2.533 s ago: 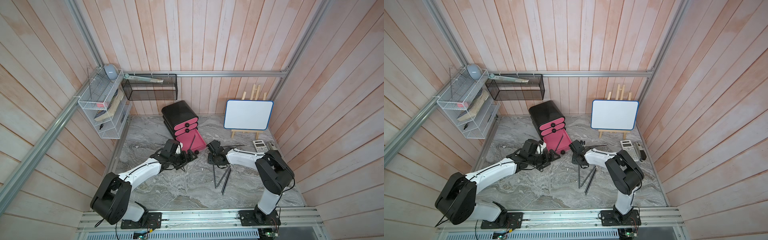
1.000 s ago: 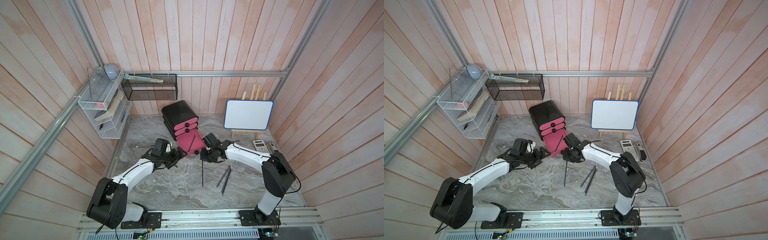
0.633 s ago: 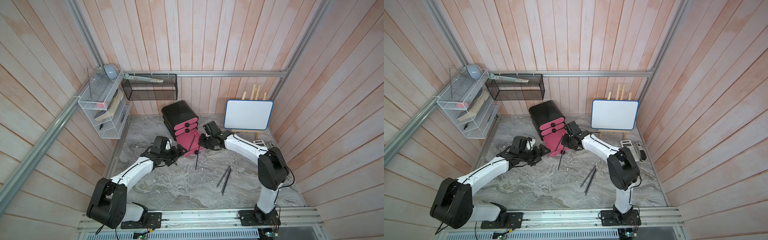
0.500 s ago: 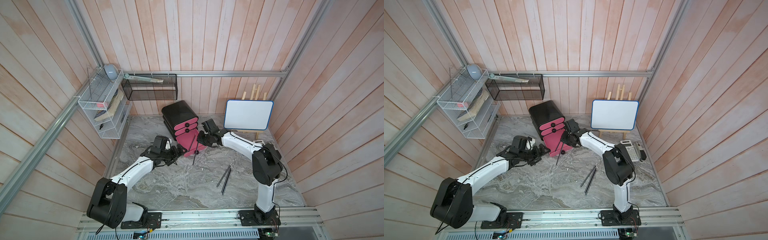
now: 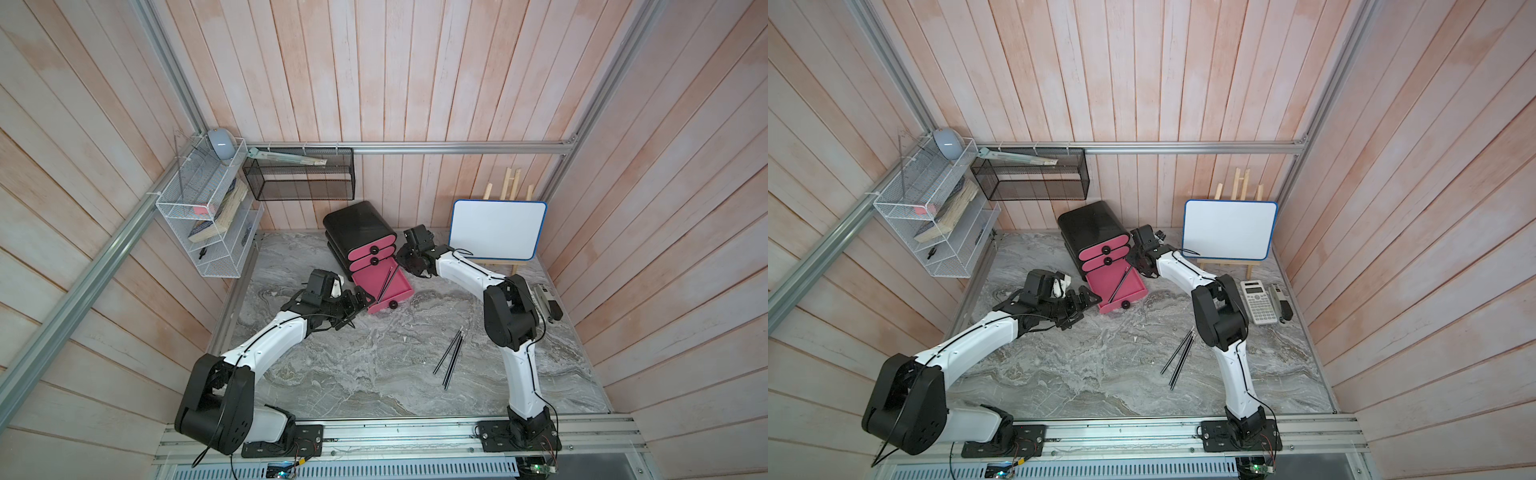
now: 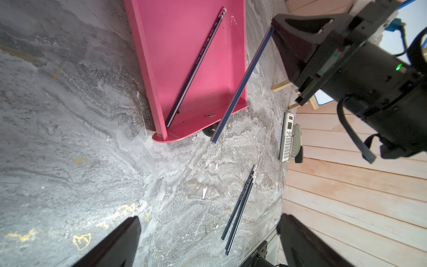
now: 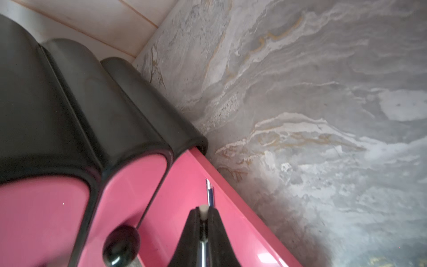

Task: Please place the pencils in the drawer according to their color
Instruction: Place the pencil in the drawer.

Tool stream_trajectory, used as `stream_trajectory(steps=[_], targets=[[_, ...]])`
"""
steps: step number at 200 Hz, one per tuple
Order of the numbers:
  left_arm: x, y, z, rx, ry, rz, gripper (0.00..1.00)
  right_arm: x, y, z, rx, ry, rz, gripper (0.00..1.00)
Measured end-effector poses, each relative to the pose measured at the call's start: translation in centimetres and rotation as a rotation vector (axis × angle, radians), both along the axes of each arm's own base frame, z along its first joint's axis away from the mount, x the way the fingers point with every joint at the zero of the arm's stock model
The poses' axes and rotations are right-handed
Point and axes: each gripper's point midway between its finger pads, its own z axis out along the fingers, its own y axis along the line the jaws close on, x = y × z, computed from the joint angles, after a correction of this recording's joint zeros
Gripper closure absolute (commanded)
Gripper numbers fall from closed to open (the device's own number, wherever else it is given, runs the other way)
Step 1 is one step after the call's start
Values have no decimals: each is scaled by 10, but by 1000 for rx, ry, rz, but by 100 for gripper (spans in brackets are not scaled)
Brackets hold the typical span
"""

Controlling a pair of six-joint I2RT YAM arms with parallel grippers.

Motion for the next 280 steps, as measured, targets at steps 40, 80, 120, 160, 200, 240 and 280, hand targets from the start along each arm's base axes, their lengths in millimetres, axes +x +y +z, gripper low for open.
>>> stream_trajectory(steps=[40, 80, 120, 160, 200, 240, 280], targets=[[0, 0, 0, -2, 2, -1, 0, 14, 4, -6, -18, -21, -28, 100], [0, 0, 0, -4, 3, 2, 1, 9, 11, -26, -51, 0, -17, 100], [1, -1, 0, -9, 6, 6, 0, -4, 30, -31, -66, 1, 34, 94], [2, -2, 1, -16, 2, 7, 0, -8, 36, -31, -77, -3, 63, 68], [5, -3, 4, -24, -10, 10, 0, -11, 34, -26, -83, -12, 77, 66], [5, -3, 4, -25, -15, 10, 1, -29, 23, 5, -62, -44, 86, 66], [5, -3, 4, -21, -18, 5, 1, -57, 1, 34, -36, -80, 97, 66]])
